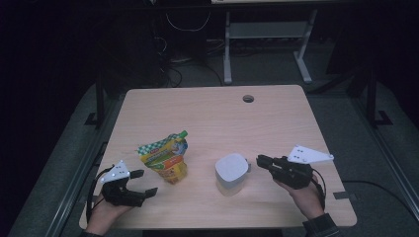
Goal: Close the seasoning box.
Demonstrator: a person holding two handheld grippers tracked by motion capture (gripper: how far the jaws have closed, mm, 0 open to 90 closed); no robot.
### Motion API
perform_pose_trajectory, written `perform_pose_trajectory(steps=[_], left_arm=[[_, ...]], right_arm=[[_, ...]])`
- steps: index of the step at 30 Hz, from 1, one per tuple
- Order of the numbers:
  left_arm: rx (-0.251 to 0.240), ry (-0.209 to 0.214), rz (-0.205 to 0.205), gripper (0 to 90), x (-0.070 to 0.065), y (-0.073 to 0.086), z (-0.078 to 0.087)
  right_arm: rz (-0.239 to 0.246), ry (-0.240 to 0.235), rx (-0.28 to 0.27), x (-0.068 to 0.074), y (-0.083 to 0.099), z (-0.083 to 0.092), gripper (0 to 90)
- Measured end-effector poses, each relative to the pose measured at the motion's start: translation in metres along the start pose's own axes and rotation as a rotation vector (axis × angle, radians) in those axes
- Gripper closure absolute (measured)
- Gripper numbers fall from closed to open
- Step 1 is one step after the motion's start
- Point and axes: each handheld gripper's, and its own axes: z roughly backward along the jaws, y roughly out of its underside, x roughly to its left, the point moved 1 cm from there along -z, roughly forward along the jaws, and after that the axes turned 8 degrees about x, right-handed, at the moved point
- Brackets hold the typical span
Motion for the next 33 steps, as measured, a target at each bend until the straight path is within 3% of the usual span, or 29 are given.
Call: perform_pose_trajectory(steps=[6, 11, 19, 27, 33], left_arm=[[0.002, 0.005, -0.01, 12.1, -0.002, 0.0, -0.001], [0.011, 0.007, -0.026, 12.1, -0.003, 0.001, -0.003], [0.023, 0.002, -0.032, 12.0, -0.001, 0.004, -0.005], [0.03, -0.003, -0.034, 12.1, 0.0, 0.005, -0.006], [0.029, -0.001, -0.035, 12.0, 0.0, 0.005, -0.006]], right_arm=[[-0.045, 0.068, 0.021, -0.012, 0.011, 0.006, 62.4], [-0.053, 0.128, 0.062, -0.021, 0.027, 0.008, 47.3], [-0.054, 0.2, 0.129, -0.028, 0.047, 0.009, 34.3], [-0.06, 0.232, 0.191, -0.035, 0.057, 0.003, 30.2], [-0.067, 0.23, 0.188, -0.034, 0.056, 0.003, 29.2]])
